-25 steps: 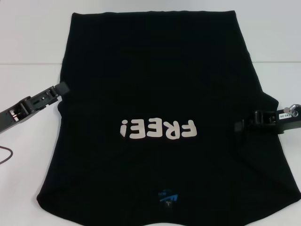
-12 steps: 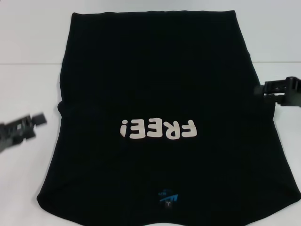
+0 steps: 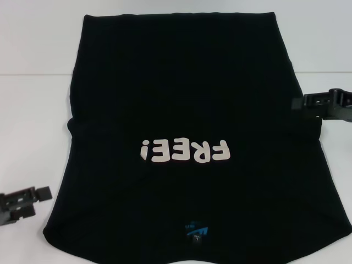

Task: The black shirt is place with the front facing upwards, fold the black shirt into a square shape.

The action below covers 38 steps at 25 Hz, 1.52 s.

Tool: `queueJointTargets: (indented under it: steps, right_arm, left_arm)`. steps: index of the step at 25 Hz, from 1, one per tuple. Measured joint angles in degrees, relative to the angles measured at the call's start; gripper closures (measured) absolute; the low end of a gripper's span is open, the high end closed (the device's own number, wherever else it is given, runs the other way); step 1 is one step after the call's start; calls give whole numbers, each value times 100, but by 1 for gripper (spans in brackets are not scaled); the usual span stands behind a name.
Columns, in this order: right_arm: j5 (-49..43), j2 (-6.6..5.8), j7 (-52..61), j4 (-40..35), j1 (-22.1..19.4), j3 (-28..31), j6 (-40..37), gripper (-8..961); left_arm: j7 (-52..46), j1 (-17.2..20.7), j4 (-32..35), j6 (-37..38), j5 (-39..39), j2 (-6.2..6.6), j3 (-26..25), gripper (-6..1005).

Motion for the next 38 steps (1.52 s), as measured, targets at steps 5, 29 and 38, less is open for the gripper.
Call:
queueJointTargets:
  steps: [5,29,38]
  right_arm:
    - [3,8,-32,0,-42,20,-7,359]
    - [29,62,-61,4,-129,58,-8,360]
    - [295,48,-182,5,-221,58,-65,359]
  left_arm:
    - [75,90,50,-18,226,-30,-6,51]
    - [44,-61,-667,-667,526,-53,243,143]
    - [-167,-138,-666,-768,495,-77,240,186]
